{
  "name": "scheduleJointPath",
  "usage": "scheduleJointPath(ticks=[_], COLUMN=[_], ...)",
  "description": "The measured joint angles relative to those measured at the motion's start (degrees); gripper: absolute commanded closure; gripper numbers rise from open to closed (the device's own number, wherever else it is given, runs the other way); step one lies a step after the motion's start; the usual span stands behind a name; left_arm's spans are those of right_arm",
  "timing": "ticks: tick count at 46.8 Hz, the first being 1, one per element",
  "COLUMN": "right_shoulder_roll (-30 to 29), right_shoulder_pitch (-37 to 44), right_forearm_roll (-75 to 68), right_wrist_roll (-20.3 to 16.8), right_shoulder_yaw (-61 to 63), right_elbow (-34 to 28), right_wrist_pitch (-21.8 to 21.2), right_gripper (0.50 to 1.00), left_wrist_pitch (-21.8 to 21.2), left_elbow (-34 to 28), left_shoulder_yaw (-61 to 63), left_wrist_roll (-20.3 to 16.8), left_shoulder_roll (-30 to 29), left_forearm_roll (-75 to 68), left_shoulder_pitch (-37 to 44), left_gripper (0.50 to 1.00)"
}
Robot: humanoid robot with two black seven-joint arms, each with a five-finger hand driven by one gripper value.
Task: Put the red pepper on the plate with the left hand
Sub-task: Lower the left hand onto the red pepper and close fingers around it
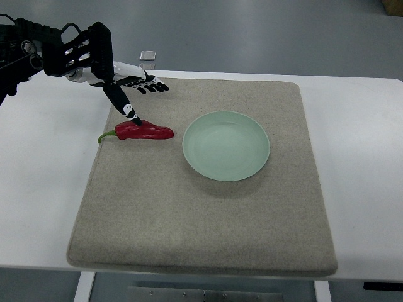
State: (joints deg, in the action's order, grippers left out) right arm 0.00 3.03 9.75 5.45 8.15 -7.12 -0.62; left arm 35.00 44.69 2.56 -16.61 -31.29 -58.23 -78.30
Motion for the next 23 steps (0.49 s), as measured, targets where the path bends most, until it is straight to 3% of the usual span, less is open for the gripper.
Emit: scheduleJointPath(ticks=[23], right_shoulder_roll=[0.0], right_shoulder_pitch=[0.01], right_forearm_roll=[0.0], right_wrist_roll=[0.03], right_shoulder_yaw=[0.03], right_elbow=[0.0], right_wrist_pitch=[0.0], right_gripper=[0.568], left_wrist_pitch=[-3.55], left_elbow=[0.11], left_shoulder_yaw=[0.75], left_wrist_roll=[0.02], left_shoulder_roll=[2.51], left_forearm_roll=[-9.25], left_shoulder_pitch=[0.51], left_gripper=[0.508])
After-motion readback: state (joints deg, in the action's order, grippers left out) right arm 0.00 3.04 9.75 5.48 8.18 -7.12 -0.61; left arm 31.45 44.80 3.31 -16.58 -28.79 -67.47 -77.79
